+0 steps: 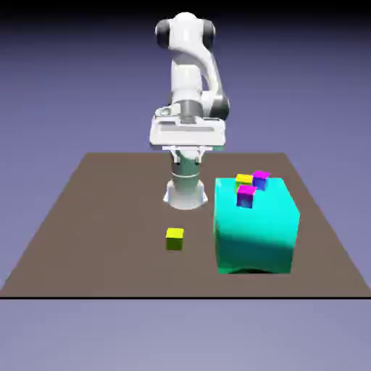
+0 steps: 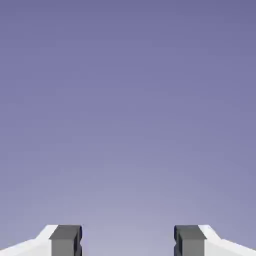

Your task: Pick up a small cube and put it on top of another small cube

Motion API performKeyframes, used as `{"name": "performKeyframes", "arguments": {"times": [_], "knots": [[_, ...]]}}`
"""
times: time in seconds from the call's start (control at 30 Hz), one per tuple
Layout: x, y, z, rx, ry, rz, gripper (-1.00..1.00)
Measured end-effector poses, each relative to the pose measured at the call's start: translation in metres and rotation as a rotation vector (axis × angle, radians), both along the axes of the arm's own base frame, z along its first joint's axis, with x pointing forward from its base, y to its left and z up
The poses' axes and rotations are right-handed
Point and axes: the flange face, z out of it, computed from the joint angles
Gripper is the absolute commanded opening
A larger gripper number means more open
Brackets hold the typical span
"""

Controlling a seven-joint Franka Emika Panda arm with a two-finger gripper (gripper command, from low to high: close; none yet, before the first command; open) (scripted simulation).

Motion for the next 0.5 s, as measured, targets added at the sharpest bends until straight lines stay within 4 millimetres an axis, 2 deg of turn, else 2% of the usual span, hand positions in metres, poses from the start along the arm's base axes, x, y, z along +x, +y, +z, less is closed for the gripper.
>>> {"name": "performKeyframes", "arguments": {"times": [0.23,0.5], "knots": [[-0.007,-0.005,-0.089,-0.236,0.25,0.357,0.0],[-0.041,-0.01,-0.185,-0.47,0.52,0.829,0.0]]}}
